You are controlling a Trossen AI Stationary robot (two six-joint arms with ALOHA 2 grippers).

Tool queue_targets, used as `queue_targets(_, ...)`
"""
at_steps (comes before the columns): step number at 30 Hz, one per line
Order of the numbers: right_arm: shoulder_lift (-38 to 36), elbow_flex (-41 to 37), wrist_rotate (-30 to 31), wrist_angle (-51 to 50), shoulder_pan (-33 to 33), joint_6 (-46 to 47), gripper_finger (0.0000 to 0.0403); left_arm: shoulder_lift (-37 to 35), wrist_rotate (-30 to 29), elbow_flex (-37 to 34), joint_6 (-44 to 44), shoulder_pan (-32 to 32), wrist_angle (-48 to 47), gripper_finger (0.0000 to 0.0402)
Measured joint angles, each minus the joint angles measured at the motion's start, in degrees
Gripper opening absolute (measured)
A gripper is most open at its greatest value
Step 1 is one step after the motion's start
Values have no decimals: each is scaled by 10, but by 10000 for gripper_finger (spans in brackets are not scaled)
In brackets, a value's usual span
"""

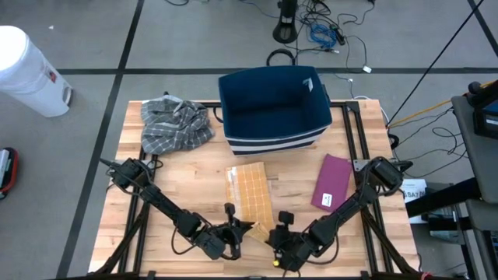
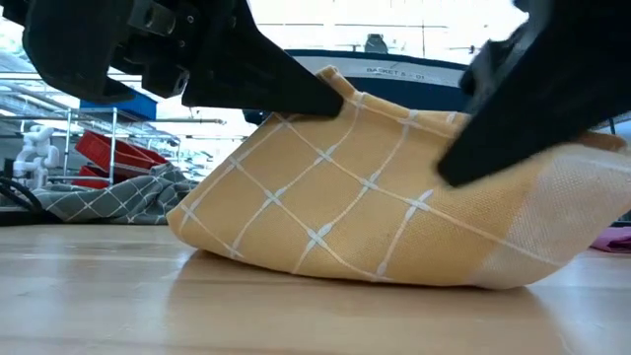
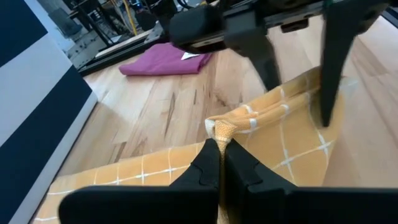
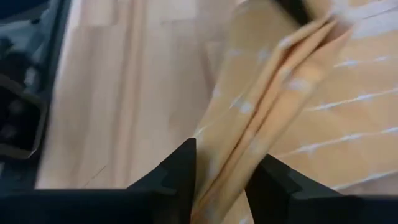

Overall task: Fold towel
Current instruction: Fold the yellow towel

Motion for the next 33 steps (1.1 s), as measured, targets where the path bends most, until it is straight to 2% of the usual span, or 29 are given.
queue_targets(23,-2,0,-40,-50,17,-3,88,0,-1,0,-3,-11,0,0)
queue_targets(26,-18,0,-39,-70,28,-14,68,0,0,0,3,-20,2,0)
queue_targets(30,-60,0,-38,-81,46,-66,11,0,15,0,12,-40,8,0)
queue_targets(33,-94,0,-37,-81,55,-95,7,0,19,0,13,-60,25,0)
